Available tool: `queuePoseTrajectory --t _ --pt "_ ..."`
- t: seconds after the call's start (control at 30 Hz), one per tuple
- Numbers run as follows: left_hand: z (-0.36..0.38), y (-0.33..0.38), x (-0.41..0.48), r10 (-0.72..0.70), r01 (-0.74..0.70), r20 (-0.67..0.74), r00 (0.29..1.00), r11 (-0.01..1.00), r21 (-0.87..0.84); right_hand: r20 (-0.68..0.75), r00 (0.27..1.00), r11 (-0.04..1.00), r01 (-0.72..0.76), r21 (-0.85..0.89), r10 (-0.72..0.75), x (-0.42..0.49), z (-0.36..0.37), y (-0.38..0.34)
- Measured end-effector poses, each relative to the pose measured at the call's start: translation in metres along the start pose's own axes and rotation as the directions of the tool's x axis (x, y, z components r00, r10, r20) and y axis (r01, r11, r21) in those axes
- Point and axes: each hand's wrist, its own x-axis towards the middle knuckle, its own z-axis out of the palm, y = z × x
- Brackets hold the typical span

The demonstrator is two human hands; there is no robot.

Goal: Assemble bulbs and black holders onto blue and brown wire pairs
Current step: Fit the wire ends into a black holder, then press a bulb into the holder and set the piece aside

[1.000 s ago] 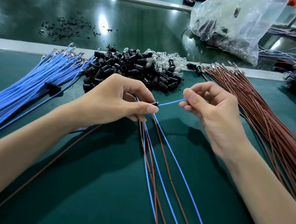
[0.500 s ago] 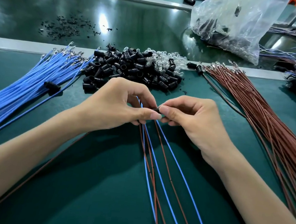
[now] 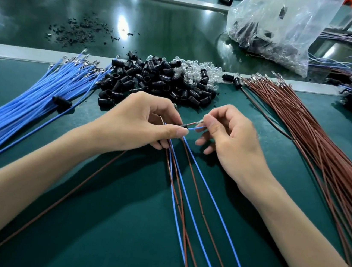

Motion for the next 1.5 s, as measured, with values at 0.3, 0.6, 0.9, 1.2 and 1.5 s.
queuePoseTrajectory --t 0.3,0.6,0.9,1.2,1.5 --pt "0.003 -0.003 0.000 0.044 -0.045 0.015 0.999 0.994 0.102 0.046 0.999 0.994 0.006 0.106 -0.011 0.001 -0.005 0.000" --pt "0.001 -0.006 0.001 0.142 -0.141 0.009 0.990 0.973 0.183 0.124 0.987 0.989 0.084 0.122 -0.099 -0.003 -0.006 -0.004" --pt "0.004 -0.010 0.000 0.314 -0.309 0.043 0.948 0.885 0.348 0.115 0.992 0.996 0.051 0.067 -0.059 -0.004 -0.003 -0.001" --pt "0.000 -0.016 0.002 0.378 -0.347 0.006 0.926 0.841 0.415 0.130 0.989 0.997 0.078 -0.015 -0.075 0.004 -0.007 -0.009" --pt "-0.003 -0.017 0.002 0.264 -0.244 -0.072 0.962 0.947 0.208 -0.062 0.996 0.829 0.016 -0.559 -0.062 0.104 -0.020 -0.001"
